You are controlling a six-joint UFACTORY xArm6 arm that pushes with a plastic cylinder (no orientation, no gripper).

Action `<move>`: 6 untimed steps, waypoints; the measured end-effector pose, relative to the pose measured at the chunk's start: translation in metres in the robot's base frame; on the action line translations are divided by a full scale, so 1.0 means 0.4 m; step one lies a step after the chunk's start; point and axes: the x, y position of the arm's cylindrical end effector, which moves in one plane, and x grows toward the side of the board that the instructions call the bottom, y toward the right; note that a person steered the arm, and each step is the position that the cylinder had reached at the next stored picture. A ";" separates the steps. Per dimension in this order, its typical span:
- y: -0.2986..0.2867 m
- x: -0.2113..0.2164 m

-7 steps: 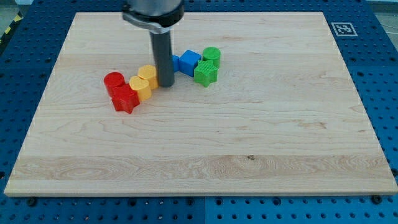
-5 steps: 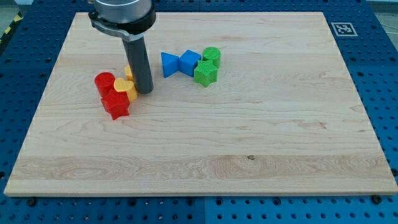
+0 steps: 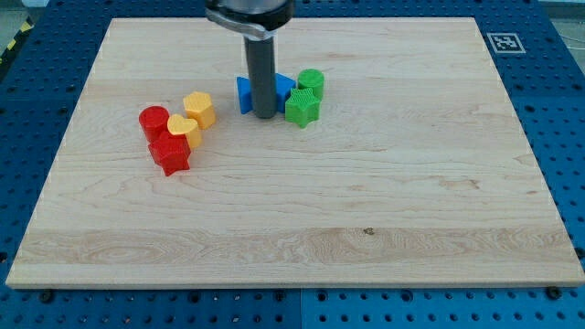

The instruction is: Place the green star to the right of the green circle

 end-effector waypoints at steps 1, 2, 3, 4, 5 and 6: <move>0.047 0.000; 0.102 0.000; 0.159 0.007; 0.183 0.037; 0.196 0.055; 0.215 0.086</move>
